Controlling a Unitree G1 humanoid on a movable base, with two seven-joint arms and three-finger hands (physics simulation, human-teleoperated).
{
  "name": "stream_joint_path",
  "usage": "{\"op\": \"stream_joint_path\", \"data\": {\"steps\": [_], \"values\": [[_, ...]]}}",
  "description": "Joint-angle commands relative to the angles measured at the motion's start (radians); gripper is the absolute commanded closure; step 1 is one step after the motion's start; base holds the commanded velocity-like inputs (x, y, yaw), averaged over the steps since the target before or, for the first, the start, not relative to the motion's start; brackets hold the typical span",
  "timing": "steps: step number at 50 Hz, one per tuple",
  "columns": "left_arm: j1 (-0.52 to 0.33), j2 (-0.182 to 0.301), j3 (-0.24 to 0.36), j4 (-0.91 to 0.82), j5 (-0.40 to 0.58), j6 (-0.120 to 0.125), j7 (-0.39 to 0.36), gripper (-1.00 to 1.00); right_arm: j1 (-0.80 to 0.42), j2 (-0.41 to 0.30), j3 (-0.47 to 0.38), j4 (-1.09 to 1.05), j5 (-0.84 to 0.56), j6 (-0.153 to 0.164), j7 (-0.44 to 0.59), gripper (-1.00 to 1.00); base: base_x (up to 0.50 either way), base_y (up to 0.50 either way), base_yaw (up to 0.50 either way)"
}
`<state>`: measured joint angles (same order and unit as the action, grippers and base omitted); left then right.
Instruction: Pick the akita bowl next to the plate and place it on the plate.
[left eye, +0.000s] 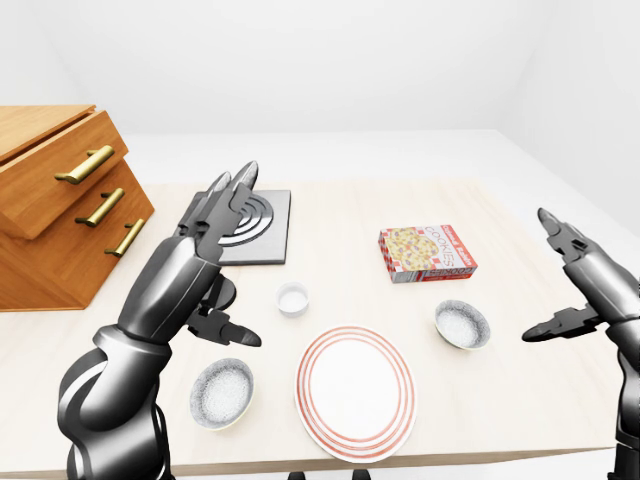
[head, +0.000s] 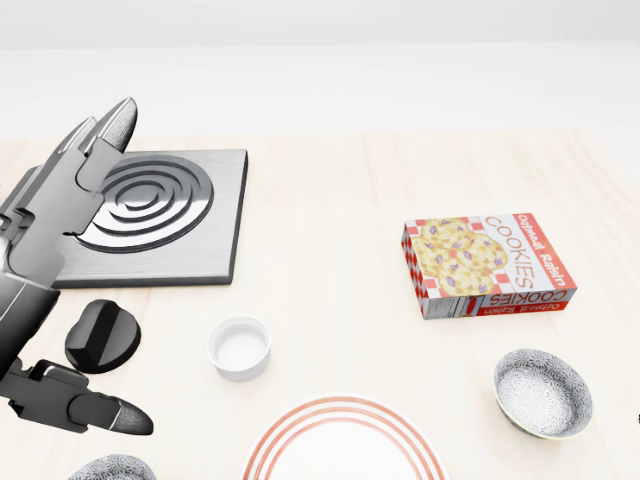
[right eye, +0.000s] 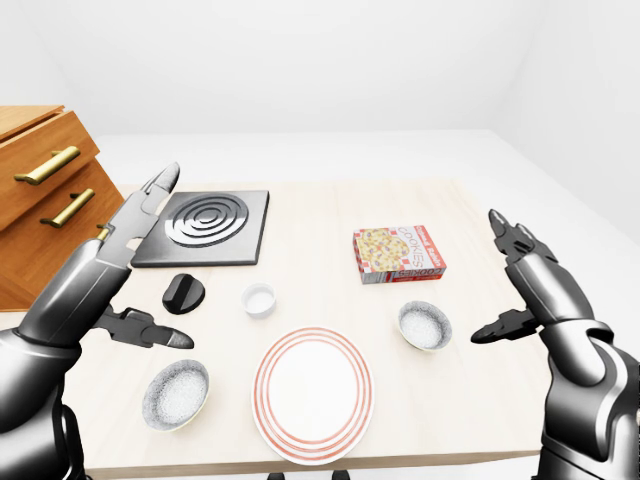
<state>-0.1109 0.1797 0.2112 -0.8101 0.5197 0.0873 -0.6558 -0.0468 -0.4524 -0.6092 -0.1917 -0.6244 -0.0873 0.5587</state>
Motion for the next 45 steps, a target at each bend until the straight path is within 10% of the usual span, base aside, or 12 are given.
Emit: {"op": "stream_joint_path", "data": {"steps": [1,45], "values": [[0.002,-0.001,0.001,0.001,-0.002,0.000,0.001,-1.00,0.003,0.010,0.010,0.011,0.005,0.000,-0.019,-1.00,0.00,0.00,0.00],[0.001,0.000,0.002,-0.001,-0.002,0.000,0.000,-1.00,0.005,0.019,0.073,0.174,-0.022,0.000,-0.154,-1.00,0.00,0.00,0.00]]}}
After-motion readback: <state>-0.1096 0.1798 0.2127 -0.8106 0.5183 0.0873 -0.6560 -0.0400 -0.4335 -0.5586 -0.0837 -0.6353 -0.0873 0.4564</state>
